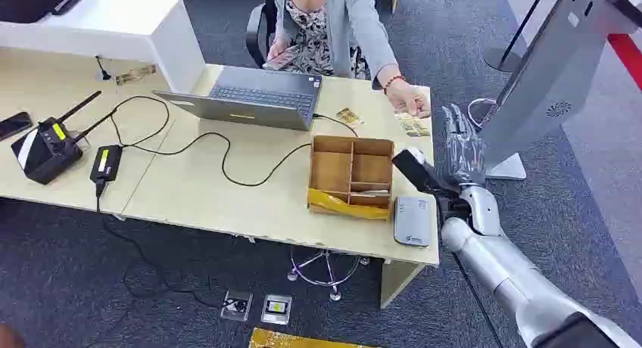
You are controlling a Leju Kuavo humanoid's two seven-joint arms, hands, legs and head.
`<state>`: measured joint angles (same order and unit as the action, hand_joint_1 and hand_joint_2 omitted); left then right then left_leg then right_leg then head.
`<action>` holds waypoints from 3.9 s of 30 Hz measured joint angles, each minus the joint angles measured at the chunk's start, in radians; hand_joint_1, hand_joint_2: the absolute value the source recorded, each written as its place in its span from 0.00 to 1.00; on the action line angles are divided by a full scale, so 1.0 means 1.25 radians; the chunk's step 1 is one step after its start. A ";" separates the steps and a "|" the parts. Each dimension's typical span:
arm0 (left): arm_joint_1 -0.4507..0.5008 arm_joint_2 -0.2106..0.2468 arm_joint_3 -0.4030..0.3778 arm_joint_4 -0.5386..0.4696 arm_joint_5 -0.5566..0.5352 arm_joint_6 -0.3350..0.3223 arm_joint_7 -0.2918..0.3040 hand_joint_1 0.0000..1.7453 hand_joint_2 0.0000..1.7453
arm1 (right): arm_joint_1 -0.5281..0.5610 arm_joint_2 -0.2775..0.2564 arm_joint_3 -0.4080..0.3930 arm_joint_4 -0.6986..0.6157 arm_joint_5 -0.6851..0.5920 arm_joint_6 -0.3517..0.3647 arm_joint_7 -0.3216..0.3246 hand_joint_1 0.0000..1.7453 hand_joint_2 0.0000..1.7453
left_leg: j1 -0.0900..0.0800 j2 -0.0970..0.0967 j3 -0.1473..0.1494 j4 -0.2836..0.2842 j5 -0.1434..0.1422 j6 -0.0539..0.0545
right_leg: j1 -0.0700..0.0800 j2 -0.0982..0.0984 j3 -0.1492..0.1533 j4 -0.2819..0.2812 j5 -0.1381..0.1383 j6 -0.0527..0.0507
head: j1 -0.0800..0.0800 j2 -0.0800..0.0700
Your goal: Pass the card to the sensor for recognition and then transmit it.
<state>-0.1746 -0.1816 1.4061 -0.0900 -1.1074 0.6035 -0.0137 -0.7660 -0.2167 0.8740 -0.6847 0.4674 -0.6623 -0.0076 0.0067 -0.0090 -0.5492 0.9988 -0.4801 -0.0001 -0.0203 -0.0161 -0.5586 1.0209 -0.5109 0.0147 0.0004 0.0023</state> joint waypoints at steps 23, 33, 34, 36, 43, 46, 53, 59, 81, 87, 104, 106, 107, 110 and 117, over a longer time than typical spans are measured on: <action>0.000 0.004 0.000 0.010 0.001 -0.002 -0.027 0.00 0.00 | -0.002 -0.002 0.029 -0.110 0.038 0.020 0.052 0.00 1.00 | 0.000 0.001 0.000 0.000 0.000 0.000 | 0.000 0.000 0.000 0.000 0.000 0.000 | 0.000 0.000; 0.000 0.004 0.000 0.013 -0.006 -0.002 -0.030 0.00 0.00 | -0.002 0.001 0.035 -0.127 0.022 0.020 0.026 0.00 1.00 | 0.000 0.000 0.000 0.000 0.000 0.000 | 0.000 0.000 0.000 0.000 0.000 0.000 | 0.000 0.000; 0.000 0.004 0.000 0.013 -0.007 -0.002 -0.030 0.00 0.00 | -0.002 0.001 0.036 -0.127 0.024 0.019 0.025 0.00 1.00 | 0.000 0.000 0.000 0.000 0.000 0.000 | 0.000 0.000 0.000 0.000 0.000 0.000 | 0.000 0.000; 0.000 0.005 0.000 0.014 -0.009 -0.003 -0.030 0.00 0.00 | -0.002 0.001 0.037 -0.127 0.026 0.019 0.025 0.00 1.00 | 0.000 0.000 0.000 0.000 0.000 0.000 | 0.000 0.000 0.000 0.000 0.000 0.000 | 0.000 0.000; 0.000 0.009 0.000 0.014 -0.036 -0.006 -0.031 0.00 0.00 | -0.002 0.001 0.045 -0.126 0.020 0.019 0.027 0.00 1.00 | 0.000 0.000 0.000 0.000 0.000 0.000 | 0.000 0.000 0.000 0.000 0.000 0.000 | 0.000 0.000; 0.000 0.009 0.000 0.014 -0.054 -0.006 -0.031 0.00 0.00 | -0.001 0.001 0.047 -0.126 0.019 0.018 0.027 0.25 1.00 | 0.000 0.000 0.000 0.000 0.000 0.000 | 0.000 0.000 0.000 0.000 0.000 0.000 | 0.000 0.000; 0.000 0.011 0.000 0.014 -0.092 -0.008 -0.032 0.00 0.00 | 0.001 0.007 0.053 -0.125 0.005 0.017 0.020 1.00 1.00 | 0.000 0.000 0.000 0.000 0.000 0.000 | 0.000 0.000 0.000 0.000 0.000 0.000 | 0.000 0.000; 0.002 0.057 0.000 0.012 -0.038 -0.084 -0.052 0.00 0.00 | 0.009 0.008 0.062 -0.126 -0.021 0.006 -0.001 1.00 1.00 | 0.002 0.000 0.000 0.000 0.000 0.000 | 0.002 0.000 0.000 0.000 0.000 0.000 | 0.002 0.000; 0.005 0.163 0.000 0.002 -0.021 -0.137 -0.060 0.00 0.00 | 0.044 -0.010 0.062 -0.167 -0.036 0.000 0.055 1.00 1.00 | 0.002 0.001 0.000 0.001 0.000 0.000 | 0.002 0.001 0.000 -0.001 0.000 0.000 | 0.000 0.000; 0.005 0.164 0.000 0.002 -0.021 -0.131 -0.059 0.00 0.00 | 0.080 -0.039 0.058 -0.164 -0.047 0.001 0.070 1.00 1.00 | 0.002 0.001 0.000 0.001 0.000 0.000 | 0.002 0.001 0.000 -0.001 0.000 0.000 | 0.000 0.000; 0.006 0.160 0.000 0.002 -0.006 -0.121 -0.066 0.00 0.00 | 0.151 -0.072 0.048 -0.125 -0.107 0.016 -0.014 1.00 1.00 | 0.002 0.001 0.000 0.001 0.000 0.000 | 0.002 0.001 0.000 -0.001 0.000 0.000 | 0.000 0.000; 0.006 0.158 0.000 0.002 -0.007 -0.118 -0.066 0.00 0.00 | 0.151 -0.063 0.051 -0.120 -0.108 0.019 -0.024 1.00 1.00 | 0.002 0.001 0.000 0.001 0.000 0.000 | 0.002 0.001 0.000 -0.001 0.000 0.000 | 0.000 0.000; 0.006 0.157 0.000 0.002 -0.007 -0.114 -0.066 0.00 0.00 | 0.151 -0.058 0.054 -0.118 -0.109 0.023 -0.030 1.00 1.00 | 0.002 0.001 0.000 0.001 0.000 0.000 | 0.002 0.001 0.000 -0.001 0.000 0.000 | 0.001 0.000; 0.006 0.154 0.000 0.002 -0.006 -0.108 -0.065 0.00 0.00 | 0.151 -0.044 0.061 -0.112 -0.110 0.031 -0.041 1.00 1.00 | 0.002 0.001 0.000 0.001 0.000 0.000 | 0.002 0.000 0.000 -0.001 0.000 0.000 | 0.001 0.000; 0.006 0.148 0.000 0.002 -0.018 -0.110 -0.053 0.00 0.00 | 0.155 -0.025 0.078 -0.097 -0.133 0.027 -0.044 1.00 1.00 | 0.002 0.001 -0.001 0.001 0.000 0.000 | 0.002 0.000 0.000 -0.001 0.000 0.000 | 0.000 0.000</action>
<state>-0.1670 0.0031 1.4065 -0.0877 -1.1295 0.4662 -0.0801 -0.5723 -0.2480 0.9713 -0.8057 0.3006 -0.6287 -0.0626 0.0086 -0.0082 -0.5499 0.9998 -0.4803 -0.0002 -0.0181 -0.0155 -0.5583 1.0197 -0.5109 0.0147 0.0008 0.0023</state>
